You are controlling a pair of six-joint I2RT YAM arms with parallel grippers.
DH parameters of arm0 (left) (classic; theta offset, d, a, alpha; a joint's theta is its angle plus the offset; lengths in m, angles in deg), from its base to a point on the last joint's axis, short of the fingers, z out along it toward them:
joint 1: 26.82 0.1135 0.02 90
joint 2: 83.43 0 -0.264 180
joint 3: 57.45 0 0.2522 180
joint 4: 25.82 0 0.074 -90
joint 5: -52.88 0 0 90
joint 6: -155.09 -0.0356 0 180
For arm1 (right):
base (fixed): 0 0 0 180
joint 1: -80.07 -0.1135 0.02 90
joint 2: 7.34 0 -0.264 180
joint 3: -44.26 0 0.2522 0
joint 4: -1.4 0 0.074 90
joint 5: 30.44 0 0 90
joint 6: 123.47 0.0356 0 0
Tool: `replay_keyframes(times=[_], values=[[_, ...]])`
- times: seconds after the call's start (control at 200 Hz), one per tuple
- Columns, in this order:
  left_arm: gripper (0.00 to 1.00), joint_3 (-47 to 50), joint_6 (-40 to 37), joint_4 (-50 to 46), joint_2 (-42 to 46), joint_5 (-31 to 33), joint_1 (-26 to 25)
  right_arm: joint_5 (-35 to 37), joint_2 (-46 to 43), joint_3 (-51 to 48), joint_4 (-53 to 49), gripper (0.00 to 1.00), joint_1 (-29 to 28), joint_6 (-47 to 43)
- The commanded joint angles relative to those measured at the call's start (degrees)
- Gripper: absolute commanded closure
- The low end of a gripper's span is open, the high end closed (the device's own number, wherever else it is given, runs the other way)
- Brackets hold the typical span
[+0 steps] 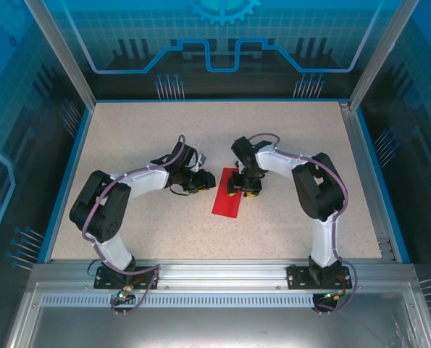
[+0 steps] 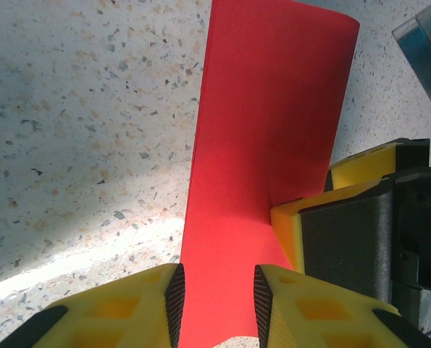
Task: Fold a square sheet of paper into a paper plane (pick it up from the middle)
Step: Hold the paper at the center of the table.
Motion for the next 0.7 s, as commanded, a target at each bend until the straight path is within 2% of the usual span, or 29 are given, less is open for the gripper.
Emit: replay_keyframes(times=[0.0, 0.24, 0.52, 0.695], values=[[0.65, -1.6, -0.9, -0.6, -0.6, -1.7, -0.4, 5.5, 6.0, -2.2, -0.1, 0.41, -0.3, -1.5], [0.66, -2.8, -1.2, -0.6, -1.5, -3.1, -0.7, 6.3, 6.3, -1.7, -0.9, 0.42, -0.3, -1.9], [0.81, -6.0, -0.5, -1.6, -5.1, -3.6, -2.3, 6.3, 6.6, -2.2, -0.5, 0.42, -0.3, -1.6], [0.95, -7.3, 0.4, -1.4, -7.6, -3.8, -2.9, 6.3, 6.7, -2.3, -0.4, 0.41, -0.3, -1.6]])
